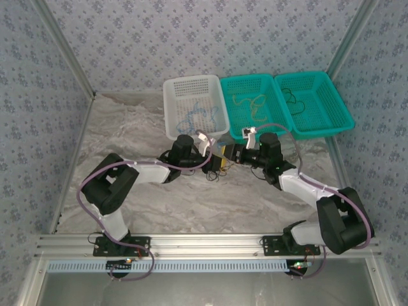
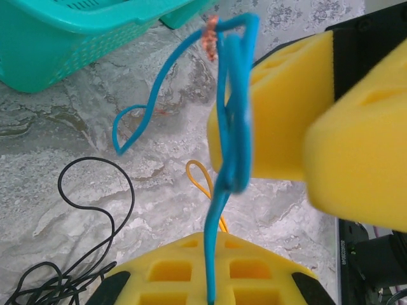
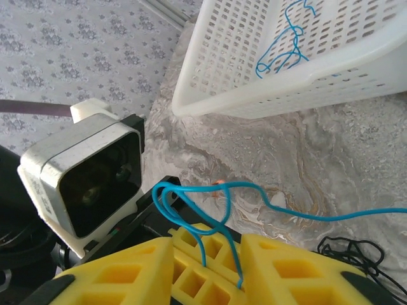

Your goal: Untangle the cables

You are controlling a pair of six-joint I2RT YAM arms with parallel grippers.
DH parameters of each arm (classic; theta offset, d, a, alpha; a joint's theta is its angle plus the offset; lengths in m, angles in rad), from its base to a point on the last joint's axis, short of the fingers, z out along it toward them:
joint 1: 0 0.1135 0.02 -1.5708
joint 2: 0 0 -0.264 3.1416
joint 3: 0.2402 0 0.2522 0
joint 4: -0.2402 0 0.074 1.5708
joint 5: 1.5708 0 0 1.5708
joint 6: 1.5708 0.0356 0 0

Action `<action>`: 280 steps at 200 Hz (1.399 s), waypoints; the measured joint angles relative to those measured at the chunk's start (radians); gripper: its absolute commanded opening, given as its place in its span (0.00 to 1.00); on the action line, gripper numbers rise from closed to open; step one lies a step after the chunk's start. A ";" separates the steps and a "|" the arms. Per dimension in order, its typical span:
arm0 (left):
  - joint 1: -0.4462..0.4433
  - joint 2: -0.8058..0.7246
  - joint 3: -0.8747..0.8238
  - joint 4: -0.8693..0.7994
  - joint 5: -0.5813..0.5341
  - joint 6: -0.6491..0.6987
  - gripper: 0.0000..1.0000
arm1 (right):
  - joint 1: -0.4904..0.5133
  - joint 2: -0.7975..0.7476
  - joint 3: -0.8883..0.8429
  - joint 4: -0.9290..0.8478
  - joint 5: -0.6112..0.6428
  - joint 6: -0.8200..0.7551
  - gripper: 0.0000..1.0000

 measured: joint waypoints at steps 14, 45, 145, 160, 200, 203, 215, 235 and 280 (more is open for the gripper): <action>0.000 0.000 0.000 0.005 0.007 -0.003 0.04 | -0.001 -0.006 -0.006 0.000 0.012 0.003 0.29; 0.000 0.000 0.000 0.016 0.012 -0.011 0.04 | -0.003 -0.019 -0.018 -0.001 0.029 0.003 0.31; 0.000 0.000 0.000 0.026 0.018 -0.021 0.13 | 0.000 -0.001 -0.022 -0.010 0.035 -0.017 0.06; 0.000 0.000 0.000 0.023 0.017 -0.020 0.20 | 0.001 0.001 -0.022 -0.014 0.050 -0.022 0.00; 0.000 0.002 0.000 0.007 0.004 -0.029 0.40 | -0.011 -0.043 -0.032 -0.015 0.100 -0.019 0.00; 0.000 0.002 0.000 0.006 0.000 -0.032 0.40 | -0.013 -0.049 -0.032 -0.014 0.101 -0.016 0.00; 0.000 0.014 0.000 0.006 -0.009 -0.032 0.40 | -0.023 -0.071 -0.032 -0.006 0.102 -0.010 0.00; -0.001 0.057 0.005 0.006 -0.024 -0.042 0.30 | -0.034 -0.100 -0.032 0.008 0.101 0.006 0.00; 0.000 0.109 0.005 -0.022 -0.082 -0.060 0.05 | -0.074 -0.188 -0.032 0.002 0.131 0.018 0.00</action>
